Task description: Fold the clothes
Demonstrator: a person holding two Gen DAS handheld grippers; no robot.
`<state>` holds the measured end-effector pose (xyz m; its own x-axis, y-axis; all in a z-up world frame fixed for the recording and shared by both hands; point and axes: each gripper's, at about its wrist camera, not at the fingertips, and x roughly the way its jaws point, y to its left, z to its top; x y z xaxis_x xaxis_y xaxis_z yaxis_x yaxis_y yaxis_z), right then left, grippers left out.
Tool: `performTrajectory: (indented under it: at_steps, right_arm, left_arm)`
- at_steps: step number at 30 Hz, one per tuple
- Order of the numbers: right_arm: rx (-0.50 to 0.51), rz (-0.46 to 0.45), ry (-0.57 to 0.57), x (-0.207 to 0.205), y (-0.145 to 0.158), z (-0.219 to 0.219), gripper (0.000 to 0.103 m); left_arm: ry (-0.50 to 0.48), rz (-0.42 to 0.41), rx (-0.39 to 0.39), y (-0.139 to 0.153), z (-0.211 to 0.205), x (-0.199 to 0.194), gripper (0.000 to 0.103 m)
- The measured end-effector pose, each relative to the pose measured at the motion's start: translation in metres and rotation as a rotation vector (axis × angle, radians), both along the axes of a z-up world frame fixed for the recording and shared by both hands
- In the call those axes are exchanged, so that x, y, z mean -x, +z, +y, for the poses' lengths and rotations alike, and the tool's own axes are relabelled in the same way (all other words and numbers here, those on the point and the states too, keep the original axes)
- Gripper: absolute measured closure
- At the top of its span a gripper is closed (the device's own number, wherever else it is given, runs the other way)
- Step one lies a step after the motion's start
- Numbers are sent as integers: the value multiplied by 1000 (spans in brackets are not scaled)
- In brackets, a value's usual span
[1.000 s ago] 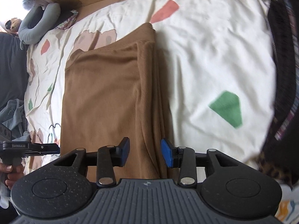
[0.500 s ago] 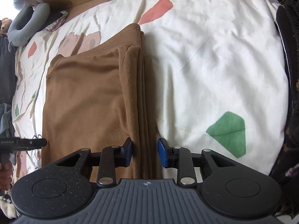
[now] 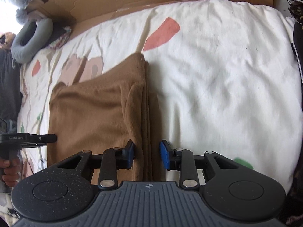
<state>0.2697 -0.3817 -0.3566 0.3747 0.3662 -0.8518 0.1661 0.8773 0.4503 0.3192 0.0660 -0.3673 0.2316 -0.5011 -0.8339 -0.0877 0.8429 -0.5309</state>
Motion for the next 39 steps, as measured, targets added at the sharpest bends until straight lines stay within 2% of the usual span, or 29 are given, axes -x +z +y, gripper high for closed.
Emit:
performTrajectory:
  at_steps: [5, 19, 24, 28, 36, 39]
  right_arm:
    - [-24, -18, -22, -10, -5, -4, 66]
    - [-18, -18, -23, -31, -12, 4, 65]
    - [-75, -36, -59, -33, -7, -2, 67]
    - [-130, -46, -99, -33, -10, -15, 66]
    - [-196, -24, -84, -42, -27, -18, 63]
    - [-218, -20, -92, -45, -25, -19, 66]
  left_arm:
    - [-6, -26, -5, 2, 1, -18, 62]
    - [120, -81, 65, -2, 20, -44, 62]
    - [182, -91, 115, -10, 24, -43, 65]
    - [179, -102, 124, -8, 25, -43, 65]
    - [193, -99, 159, -11, 29, -43, 65]
    - [202, -107, 172, -12, 30, -46, 68]
